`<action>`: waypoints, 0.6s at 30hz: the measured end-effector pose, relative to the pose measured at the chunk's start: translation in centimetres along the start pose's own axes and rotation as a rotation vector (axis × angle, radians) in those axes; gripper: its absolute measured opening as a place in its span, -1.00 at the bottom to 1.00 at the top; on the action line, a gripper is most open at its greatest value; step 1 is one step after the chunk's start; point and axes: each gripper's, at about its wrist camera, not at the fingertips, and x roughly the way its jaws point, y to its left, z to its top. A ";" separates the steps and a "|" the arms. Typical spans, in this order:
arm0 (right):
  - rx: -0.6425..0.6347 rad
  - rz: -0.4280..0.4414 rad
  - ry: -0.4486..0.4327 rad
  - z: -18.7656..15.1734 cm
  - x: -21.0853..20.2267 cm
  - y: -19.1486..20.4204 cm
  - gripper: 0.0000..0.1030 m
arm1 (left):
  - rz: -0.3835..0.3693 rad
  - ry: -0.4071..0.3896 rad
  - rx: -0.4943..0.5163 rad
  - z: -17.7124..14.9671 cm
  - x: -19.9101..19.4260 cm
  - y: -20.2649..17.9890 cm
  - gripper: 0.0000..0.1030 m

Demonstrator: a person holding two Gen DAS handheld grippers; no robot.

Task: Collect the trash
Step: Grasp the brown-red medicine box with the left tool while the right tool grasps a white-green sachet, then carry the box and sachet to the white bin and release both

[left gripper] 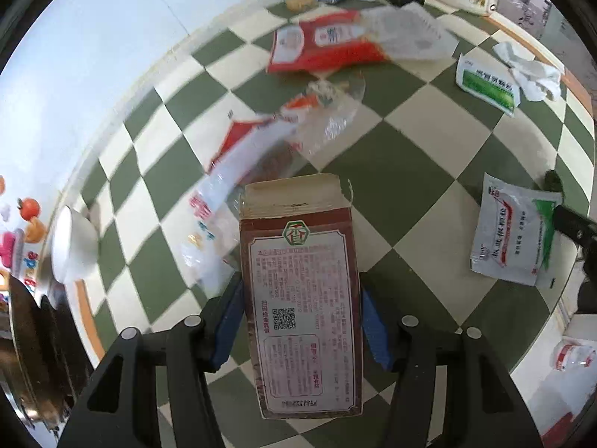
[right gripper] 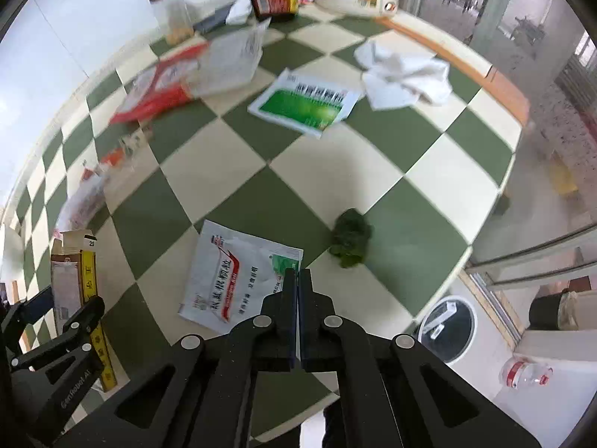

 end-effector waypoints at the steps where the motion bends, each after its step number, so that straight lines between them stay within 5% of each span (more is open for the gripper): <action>1: 0.002 0.002 -0.023 0.0 -0.8 -0.3 -0.99 | 0.005 -0.013 0.006 0.0 -0.5 0.0 0.07; 11: 0.117 -0.012 -0.199 -0.4 -7.5 -7.1 -0.99 | -0.003 -0.152 0.074 4.8 -7.3 -3.1 0.07; 18: 0.318 -0.056 -0.250 -3.7 -10.4 -17.8 -0.99 | -0.106 -0.270 0.231 6.8 -13.5 -12.2 0.07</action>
